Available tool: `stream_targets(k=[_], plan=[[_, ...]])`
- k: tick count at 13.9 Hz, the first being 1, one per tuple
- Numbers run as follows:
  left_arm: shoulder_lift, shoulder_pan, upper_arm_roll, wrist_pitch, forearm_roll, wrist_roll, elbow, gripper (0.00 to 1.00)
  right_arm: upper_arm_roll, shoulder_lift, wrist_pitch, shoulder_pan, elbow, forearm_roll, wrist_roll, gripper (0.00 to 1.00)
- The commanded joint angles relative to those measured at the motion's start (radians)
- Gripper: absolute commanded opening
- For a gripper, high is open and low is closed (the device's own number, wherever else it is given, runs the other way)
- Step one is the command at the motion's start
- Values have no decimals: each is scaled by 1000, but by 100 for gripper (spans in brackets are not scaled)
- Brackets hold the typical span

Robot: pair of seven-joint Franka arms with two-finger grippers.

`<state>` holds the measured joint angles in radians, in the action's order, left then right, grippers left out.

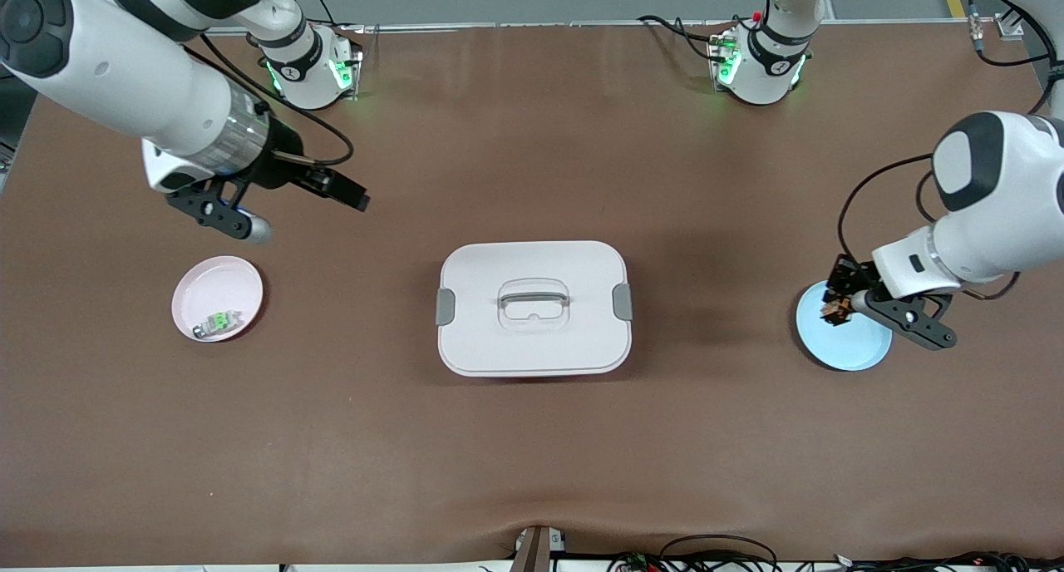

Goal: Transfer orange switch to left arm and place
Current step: 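Carry the switch toward the blue plate while the right gripper withdraws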

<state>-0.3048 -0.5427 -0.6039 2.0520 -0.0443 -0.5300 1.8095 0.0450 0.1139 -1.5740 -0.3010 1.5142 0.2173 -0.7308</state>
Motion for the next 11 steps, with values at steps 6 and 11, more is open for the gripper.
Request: stream_targets(k=[6,11], plan=[[-187,-56,-14,62,-353,-427,-38,0,12,-147,-3,203,184,-74,405,100],[-322,-114,-13,197,-397,-729,-33,0,12,-204,-3,276,224,-144,551,100]])
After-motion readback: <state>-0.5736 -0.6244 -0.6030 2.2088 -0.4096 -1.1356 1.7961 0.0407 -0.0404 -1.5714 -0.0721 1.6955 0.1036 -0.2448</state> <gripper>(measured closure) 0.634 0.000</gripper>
